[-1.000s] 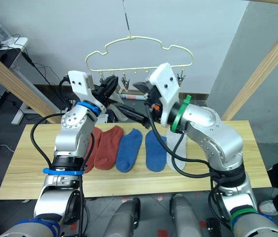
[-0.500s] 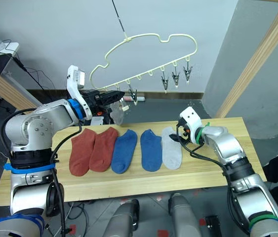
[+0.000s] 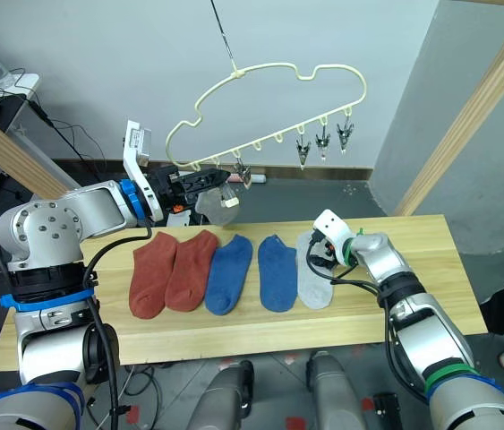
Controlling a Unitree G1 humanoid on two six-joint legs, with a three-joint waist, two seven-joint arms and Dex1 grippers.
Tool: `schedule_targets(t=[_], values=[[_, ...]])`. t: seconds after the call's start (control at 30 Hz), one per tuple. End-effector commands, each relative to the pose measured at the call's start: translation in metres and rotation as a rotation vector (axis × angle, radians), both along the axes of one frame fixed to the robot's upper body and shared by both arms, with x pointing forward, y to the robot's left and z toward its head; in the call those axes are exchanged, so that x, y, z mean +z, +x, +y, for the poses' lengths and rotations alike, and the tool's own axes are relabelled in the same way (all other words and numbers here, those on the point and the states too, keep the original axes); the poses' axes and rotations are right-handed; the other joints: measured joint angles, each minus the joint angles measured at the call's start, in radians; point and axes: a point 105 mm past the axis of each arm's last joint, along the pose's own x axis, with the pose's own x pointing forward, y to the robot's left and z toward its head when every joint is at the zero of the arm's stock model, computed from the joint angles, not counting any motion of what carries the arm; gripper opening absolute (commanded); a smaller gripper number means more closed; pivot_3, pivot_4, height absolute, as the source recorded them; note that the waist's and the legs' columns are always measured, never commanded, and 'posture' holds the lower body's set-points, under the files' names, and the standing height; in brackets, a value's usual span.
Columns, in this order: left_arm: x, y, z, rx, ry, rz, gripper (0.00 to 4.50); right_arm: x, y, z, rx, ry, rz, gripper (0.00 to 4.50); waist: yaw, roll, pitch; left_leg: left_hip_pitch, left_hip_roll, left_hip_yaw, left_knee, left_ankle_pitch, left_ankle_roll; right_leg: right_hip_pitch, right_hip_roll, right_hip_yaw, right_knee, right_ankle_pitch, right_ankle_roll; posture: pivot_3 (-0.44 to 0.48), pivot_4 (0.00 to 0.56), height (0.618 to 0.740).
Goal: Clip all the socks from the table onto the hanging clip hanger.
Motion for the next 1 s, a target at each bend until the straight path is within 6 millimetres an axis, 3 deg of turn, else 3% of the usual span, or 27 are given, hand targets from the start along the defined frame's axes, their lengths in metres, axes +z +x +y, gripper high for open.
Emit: schedule_targets(t=[0.03, 0.33, 0.53, 0.67, 0.77, 0.87, 1.0], values=[[-0.006, -0.002, 0.002, 0.002, 0.033, 0.017, 0.00, 0.004, -0.001, 0.004, 0.046, 0.013, -0.020, 3.16, 0.000, 0.000, 0.000, 0.000, 0.000, 0.000, 0.000, 0.000, 0.000, 0.000, 0.000, 0.000, 0.000, 0.000, 0.000, -0.007, 0.297, 0.740], [-0.007, -0.001, 0.001, 0.003, 0.024, 0.018, 0.00, 0.007, -0.008, 0.001, 0.091, 0.017, -0.046, 0.02, 0.003, 0.000, 0.000, 0.000, 0.000, 0.000, 0.000, 0.001, -0.001, 0.000, 0.000, 0.000, 0.000, 0.000, 0.000, -0.016, 0.302, 0.740], [-0.008, -0.002, -0.001, -0.009, 0.012, 0.028, 0.00, 0.039, -0.032, 0.007, 0.269, 0.075, -0.076, 0.02, 0.003, 0.000, 0.000, 0.000, 0.000, 0.000, 0.000, 0.000, 0.000, 0.000, 0.000, 0.000, 0.000, 0.000, 0.000, -0.014, 0.305, 0.740], [-0.007, -0.006, -0.002, -0.054, -0.012, 0.046, 0.00, 0.092, -0.073, 0.026, 0.495, 0.229, -0.054, 0.02, 0.000, 0.001, 0.000, 0.000, 0.000, -0.001, 0.000, 0.000, 0.000, 0.001, 0.000, 0.000, 0.000, -0.001, 0.001, -0.021, 0.309, 0.740], [-0.006, -0.007, -0.005, -0.068, -0.046, 0.059, 0.00, 0.128, -0.109, 0.053, 0.655, 0.389, 0.047, 0.02, 0.000, 0.000, 0.000, 0.000, 0.001, -0.002, 0.000, 0.000, 0.000, 0.001, 0.001, -0.001, 0.000, -0.003, 0.005, -0.036, 0.309, 0.740], [-0.003, -0.009, -0.010, -0.099, -0.085, 0.075, 0.00, 0.136, -0.124, 0.069, 0.710, 0.443, 0.099, 0.02, 0.002, 0.000, 0.000, 0.001, 0.001, -0.003, 0.001, 0.000, 0.000, 0.001, 0.001, -0.002, 0.001, -0.003, 0.005, -0.038, 0.307, 0.740], [-0.001, -0.011, -0.012, -0.116, -0.112, 0.097, 0.00, 0.137, -0.123, 0.084, 0.723, 0.442, 0.085, 0.02, 0.003, 0.000, 0.000, 0.000, 0.001, -0.003, 0.001, 0.000, 0.001, 0.001, 0.000, -0.002, 0.000, -0.003, 0.005, -0.037, 0.306, 0.740]])
